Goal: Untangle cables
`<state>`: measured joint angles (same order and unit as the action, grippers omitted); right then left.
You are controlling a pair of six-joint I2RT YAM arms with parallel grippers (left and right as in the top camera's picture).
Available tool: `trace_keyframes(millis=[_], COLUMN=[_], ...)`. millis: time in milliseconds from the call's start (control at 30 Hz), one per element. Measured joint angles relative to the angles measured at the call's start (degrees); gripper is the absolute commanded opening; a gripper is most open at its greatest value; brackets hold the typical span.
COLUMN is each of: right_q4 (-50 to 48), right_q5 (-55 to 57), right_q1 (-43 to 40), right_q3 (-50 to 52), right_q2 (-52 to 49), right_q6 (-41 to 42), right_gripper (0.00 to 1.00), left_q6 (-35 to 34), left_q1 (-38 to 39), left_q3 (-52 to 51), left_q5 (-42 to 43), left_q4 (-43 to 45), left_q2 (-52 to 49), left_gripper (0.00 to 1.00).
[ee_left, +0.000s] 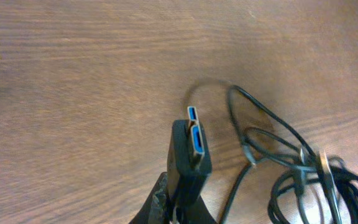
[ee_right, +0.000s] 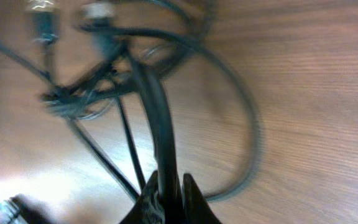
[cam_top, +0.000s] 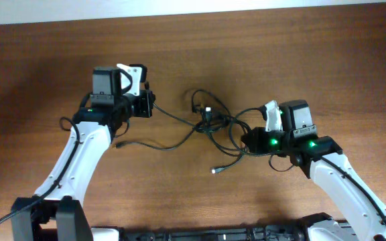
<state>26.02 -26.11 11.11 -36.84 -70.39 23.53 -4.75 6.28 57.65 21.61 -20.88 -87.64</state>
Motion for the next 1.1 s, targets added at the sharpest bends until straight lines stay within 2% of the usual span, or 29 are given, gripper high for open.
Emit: trace_keyframes(millis=[33,67,100,133,167,300,400,533,633,667,900,1033,1100], right_q4=[1.2,1.2,1.2,1.3,1.4,-1.9,-7.0,-15.7,-18.0,-18.6,-18.8,-18.8,-18.8], right_q5=[3.1,4.3,5.0,5.8,6.2,4.5,-1.1,-11.8,-16.6,-18.2,-20.2,-20.2,-20.1], right_q1=[0.0,0.0,0.0,0.0,0.0,0.0,0.0,0.0,0.0,0.0,0.0,0.0,0.0], right_q3=[0.0,0.0,0.0,0.0,0.0,0.0,0.1,0.2,0.3,0.3,0.3,0.3,0.3], right_q2=[0.0,0.0,0.0,0.0,0.0,0.0,0.0,0.0,0.0,0.0,0.0,0.0,0.0], right_q6=[0.0,0.0,0.0,0.0,0.0,0.0,-0.1,-0.2,-0.2,-0.1,-0.1,-0.1,-0.1], right_gripper=[0.04,0.04,0.04,0.04,0.04,0.04,0.04,0.04,0.04,0.04,0.04,0.04,0.04], left_q6=[0.0,0.0,-0.4,0.0,0.0,-0.2,0.0,2.6,4.4,4.9,5.7,5.9,5.9], left_q1=[-0.9,-1.5,-1.7,-1.7,-2.0,-1.2,4.5,13.3,18.0,19.1,21.9,24.0,24.0], left_q3=[0.0,0.0,0.0,0.0,0.0,0.0,0.0,0.0,0.0,0.0,0.0,0.0,0.0], left_q5=[0.0,0.0,0.0,0.1,0.9,5.4,6.8,7.1,7.4,7.4,8.0,8.2,8.9], left_q4=[0.0,0.1,0.0,0.1,0.0,-1.6,-1.9,-2.0,-0.5,0.5,0.8,1.6,1.8], left_q2=[0.1,0.2,0.3,0.5,0.7,1.0,1.0,0.8,-0.3,-1.0,-6.8,-8.4,-8.4], left_gripper=[0.33,0.72,0.89,0.95,0.97,0.95,0.87,0.86,0.84,0.78,0.57,0.35,0.36])
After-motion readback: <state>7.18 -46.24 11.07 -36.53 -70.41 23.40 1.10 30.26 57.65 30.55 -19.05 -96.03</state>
